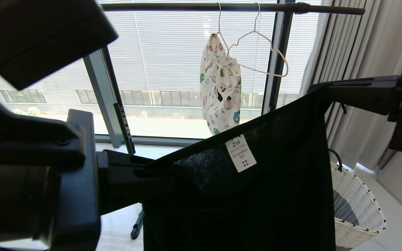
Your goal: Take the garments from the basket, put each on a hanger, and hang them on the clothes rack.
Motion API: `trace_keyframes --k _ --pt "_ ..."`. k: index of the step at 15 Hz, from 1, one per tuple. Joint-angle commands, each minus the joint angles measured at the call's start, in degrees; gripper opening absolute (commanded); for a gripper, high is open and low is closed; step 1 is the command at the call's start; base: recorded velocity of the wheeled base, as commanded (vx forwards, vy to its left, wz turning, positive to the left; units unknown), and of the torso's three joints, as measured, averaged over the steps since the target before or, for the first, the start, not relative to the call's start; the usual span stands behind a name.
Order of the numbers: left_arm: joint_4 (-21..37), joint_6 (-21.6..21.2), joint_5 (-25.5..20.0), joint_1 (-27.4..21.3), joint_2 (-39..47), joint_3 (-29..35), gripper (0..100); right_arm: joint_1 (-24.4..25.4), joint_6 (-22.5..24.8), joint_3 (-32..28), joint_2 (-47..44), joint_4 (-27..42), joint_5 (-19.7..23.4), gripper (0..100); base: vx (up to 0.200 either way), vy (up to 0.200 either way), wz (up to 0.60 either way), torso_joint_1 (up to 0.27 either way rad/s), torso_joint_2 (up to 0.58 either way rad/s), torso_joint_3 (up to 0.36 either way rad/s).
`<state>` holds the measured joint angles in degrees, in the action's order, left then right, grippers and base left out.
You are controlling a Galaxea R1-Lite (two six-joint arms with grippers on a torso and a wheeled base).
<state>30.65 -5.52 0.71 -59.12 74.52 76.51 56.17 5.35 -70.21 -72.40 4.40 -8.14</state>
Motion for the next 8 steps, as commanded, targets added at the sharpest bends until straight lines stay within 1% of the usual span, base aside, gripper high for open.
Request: trace_keyframes --k 1,3,4,5,6,7,8 --pt "0.0 0.0 0.2 -1.1 -2.6 -1.3 0 -0.1 0.0 -1.2 -3.3 0.1 0.0 0 0.000 0.000 0.00 0.000 0.00 0.000" --pt "-0.5 -0.9 1.5 -0.4 -1.7 -0.8 0 -0.1 0.0 -0.6 -1.8 0.6 -0.1 0 0.000 0.000 0.00 0.000 0.00 0.000" --pt "-2.2 -2.5 1.7 2.2 -0.3 -0.6 0 -0.1 0.0 0.0 -0.5 1.5 -0.2 0 0.000 0.000 0.00 0.000 0.00 0.000" --pt "-8.1 -4.8 1.7 5.6 1.8 -0.5 0 -0.1 -0.1 0.9 1.6 4.0 -0.2 0 0.000 0.000 0.00 0.000 0.00 0.000" --pt "-15.4 -5.7 1.8 7.3 3.3 -0.6 0 -0.1 -0.1 2.0 4.1 8.0 -0.1 0 0.000 0.000 0.00 0.000 0.00 0.000" --pt "-18.0 -5.8 1.7 7.7 4.1 -0.5 0 -0.1 -0.2 2.7 5.6 10.5 0.1 0 0.000 0.000 0.00 0.000 0.00 0.000" --pt "-18.2 -5.7 1.6 7.7 4.2 -0.4 0 -0.1 -0.7 3.4 6.8 11.2 0.1 0 0.000 0.000 0.00 0.000 0.00 0.000"
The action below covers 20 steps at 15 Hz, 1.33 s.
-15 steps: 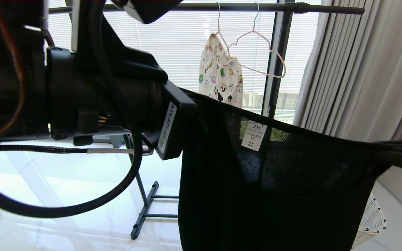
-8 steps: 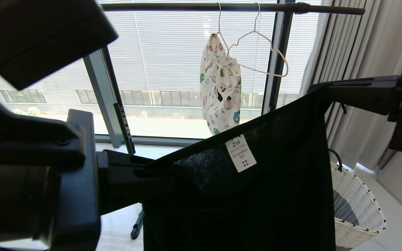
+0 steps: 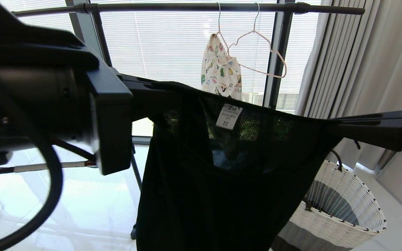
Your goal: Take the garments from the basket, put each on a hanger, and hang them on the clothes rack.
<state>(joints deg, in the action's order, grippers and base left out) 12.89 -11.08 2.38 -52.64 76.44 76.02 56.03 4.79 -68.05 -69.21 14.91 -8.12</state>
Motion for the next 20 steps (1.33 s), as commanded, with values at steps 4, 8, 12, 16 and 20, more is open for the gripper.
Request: trace_keyframes --k 4,8,12,16,20 --pt "-0.4 -0.2 0.0 1.0 2.3 -0.7 0 0.0 -0.7 1.2 3.1 0.6 -0.1 0 0.000 0.000 0.00 0.000 0.00 0.000" --pt "-0.4 -0.3 0.1 1.1 2.8 -1.0 0 0.0 -2.0 1.4 3.3 0.6 -0.1 100 0.000 0.000 0.00 0.000 0.00 0.000" --pt "-0.4 -0.3 13.4 2.6 6.7 -1.5 0 -2.2 -1.9 4.9 6.8 1.8 -0.6 100 0.000 0.000 0.00 0.000 0.00 0.000" --pt "-0.4 -0.4 20.9 7.6 7.4 -4.1 0 -8.0 -1.0 10.4 10.9 1.9 -0.7 100 0.000 0.000 0.00 0.000 0.00 0.000" --pt "-0.3 -0.4 21.3 13.5 1.1 -10.5 0 -26.4 8.9 17.9 11.7 -0.6 -0.9 100 0.000 0.000 0.00 0.000 0.00 0.000"
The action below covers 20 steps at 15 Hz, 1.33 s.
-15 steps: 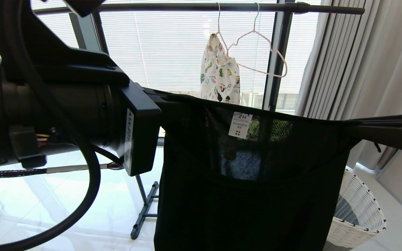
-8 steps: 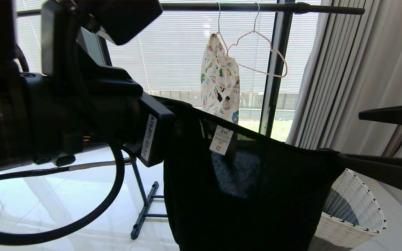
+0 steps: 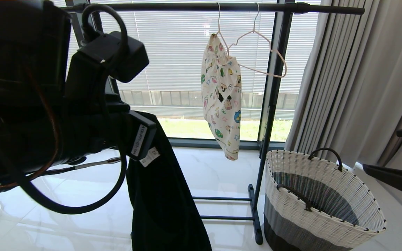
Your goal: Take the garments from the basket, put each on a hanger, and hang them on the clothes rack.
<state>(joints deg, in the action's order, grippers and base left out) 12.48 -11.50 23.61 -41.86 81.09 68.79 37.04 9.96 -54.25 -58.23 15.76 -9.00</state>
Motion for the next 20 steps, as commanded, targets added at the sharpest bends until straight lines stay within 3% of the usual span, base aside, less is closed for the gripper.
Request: trace_keyframes --k 1,4,6,10,16,20 --pt "0.1 0.0 -0.1 6.1 -5.6 -6.2 0 -9.2 5.5 7.1 0.8 -5.0 -0.5 100 0.000 0.000 0.00 0.000 0.00 0.000" --pt "0.1 0.1 -0.3 14.8 -9.6 -9.9 0 -11.6 11.1 16.2 2.0 -16.6 -4.1 100 0.000 0.000 0.00 0.000 0.00 0.000" --pt "0.1 0.2 -1.0 18.7 -11.0 -11.8 0 -11.7 13.5 19.4 2.5 -19.5 -4.2 100 0.000 0.000 0.00 0.000 0.00 0.000" --pt "0.1 0.2 -1.2 20.2 -13.7 -14.6 0 -12.1 13.7 19.3 1.5 -19.7 -4.3 100 0.000 0.000 0.00 0.010 -0.04 -0.027" --pt "-0.9 0.4 -0.8 21.4 -15.1 -17.4 0 -12.1 13.3 18.7 1.5 -19.8 -4.2 100 0.000 0.000 0.00 0.135 -0.39 -0.258" --pt "-9.1 -2.0 -0.8 21.5 -15.3 -21.7 0 -12.1 12.6 17.9 1.4 -19.8 -4.1 100 0.000 0.000 0.00 0.184 -0.47 -0.282"
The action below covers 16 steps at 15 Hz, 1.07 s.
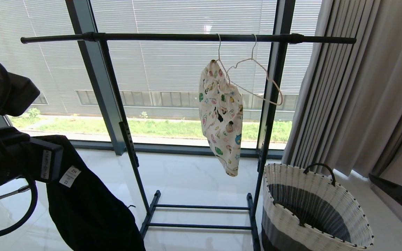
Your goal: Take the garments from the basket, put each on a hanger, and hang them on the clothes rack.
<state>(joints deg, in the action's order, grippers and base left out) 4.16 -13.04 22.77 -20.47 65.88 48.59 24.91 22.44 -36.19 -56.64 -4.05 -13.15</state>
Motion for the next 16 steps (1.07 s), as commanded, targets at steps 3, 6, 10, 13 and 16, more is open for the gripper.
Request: trace_keyframes --k 3,6,10,13,16 --pt "-6.1 -3.8 0.0 1.1 -0.1 -4.6 0 0.1 -2.1 -1.9 -1.5 0.0 0.0 100 0.000 0.000 0.00 0.199 -0.48 -0.281" --pt "-6.2 -4.0 0.1 1.2 0.0 -4.6 0 0.1 -2.9 -2.6 -2.2 0.0 0.0 100 0.000 0.000 0.00 0.216 -0.49 -0.279" --pt "-6.2 -4.0 0.1 1.3 -0.1 -4.6 0 0.1 -3.9 -2.6 -2.6 -0.1 0.3 100 0.000 0.000 0.00 0.234 -0.52 -0.286" --pt "-6.2 -4.1 0.1 1.3 -0.1 -4.6 0 -0.6 -6.9 -2.5 -3.2 -2.3 5.7 100 0.000 0.000 0.00 0.202 -0.42 -0.224" --pt "-6.2 -4.0 0.1 1.3 -0.8 -4.6 0 -5.1 -9.4 -5.4 -5.3 -2.4 12.9 100 0.067 0.000 0.00 0.041 -0.09 -0.051"
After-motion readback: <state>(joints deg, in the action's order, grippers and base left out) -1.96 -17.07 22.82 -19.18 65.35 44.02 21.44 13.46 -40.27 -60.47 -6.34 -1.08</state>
